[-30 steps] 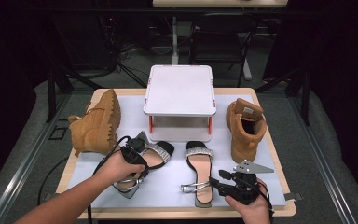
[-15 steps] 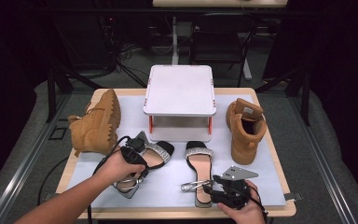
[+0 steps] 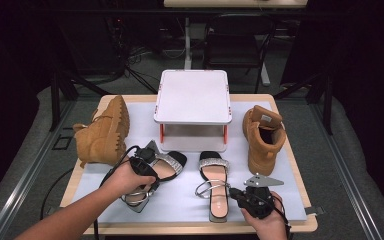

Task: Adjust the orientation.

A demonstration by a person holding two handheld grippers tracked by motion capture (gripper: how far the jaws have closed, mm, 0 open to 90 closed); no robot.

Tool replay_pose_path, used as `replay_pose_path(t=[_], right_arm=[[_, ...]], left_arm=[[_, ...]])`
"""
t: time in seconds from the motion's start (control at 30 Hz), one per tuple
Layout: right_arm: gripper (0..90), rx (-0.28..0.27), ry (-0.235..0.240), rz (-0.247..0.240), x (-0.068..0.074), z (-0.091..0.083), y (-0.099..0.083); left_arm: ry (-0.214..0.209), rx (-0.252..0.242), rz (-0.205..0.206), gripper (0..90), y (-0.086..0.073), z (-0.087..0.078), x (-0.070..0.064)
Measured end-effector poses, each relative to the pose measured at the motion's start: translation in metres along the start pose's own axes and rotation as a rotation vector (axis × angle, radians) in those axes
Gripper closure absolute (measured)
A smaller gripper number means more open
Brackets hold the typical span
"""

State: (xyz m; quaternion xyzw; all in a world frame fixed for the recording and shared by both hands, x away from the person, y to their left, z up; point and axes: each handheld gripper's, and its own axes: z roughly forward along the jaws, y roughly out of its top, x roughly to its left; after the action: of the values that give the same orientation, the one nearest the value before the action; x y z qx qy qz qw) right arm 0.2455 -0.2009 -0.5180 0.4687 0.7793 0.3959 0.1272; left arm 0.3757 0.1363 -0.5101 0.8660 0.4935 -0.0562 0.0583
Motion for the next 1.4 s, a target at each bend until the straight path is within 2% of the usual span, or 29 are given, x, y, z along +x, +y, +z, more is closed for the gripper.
replay_pose_path(t=[0.17, 0.3, 0.67, 1.07, 1.17, 1.27, 1.4], right_arm=[[87.3, 0.006, -0.002, -0.009, -0.001, -0.001, 0.000], [87.4, -0.001, -0.026, -0.004, -0.005, -0.005, 0.000], [87.5, -0.024, -0.065, 0.052, -0.028, -0.010, 0.001], [86.9, -0.014, -0.070, 0.080, -0.045, -0.010, 0.004], [80.0, -0.014, -0.057, 0.085, -0.046, -0.012, 0.003], [68.5, 0.016, -0.035, 0.087, -0.047, -0.014, 0.004], [60.8, 0.059, -0.034, 0.079, -0.047, -0.018, 0.006]], left_arm=[[-0.003, 0.000, 0.000, 36.7, 0.000, 0.000, 0.000], [-0.004, 0.000, -0.001, 36.8, 0.000, -0.001, 0.001], [-0.003, 0.000, 0.004, 37.0, 0.000, -0.002, 0.001], [0.000, 0.002, 0.012, 36.9, 0.000, -0.002, 0.000], [0.002, 0.001, 0.015, 36.9, -0.001, -0.002, 0.000], [-0.004, -0.002, 0.015, 36.9, -0.001, -0.003, 0.000], [-0.001, -0.008, 0.022, 36.5, -0.003, -0.004, 0.000]])
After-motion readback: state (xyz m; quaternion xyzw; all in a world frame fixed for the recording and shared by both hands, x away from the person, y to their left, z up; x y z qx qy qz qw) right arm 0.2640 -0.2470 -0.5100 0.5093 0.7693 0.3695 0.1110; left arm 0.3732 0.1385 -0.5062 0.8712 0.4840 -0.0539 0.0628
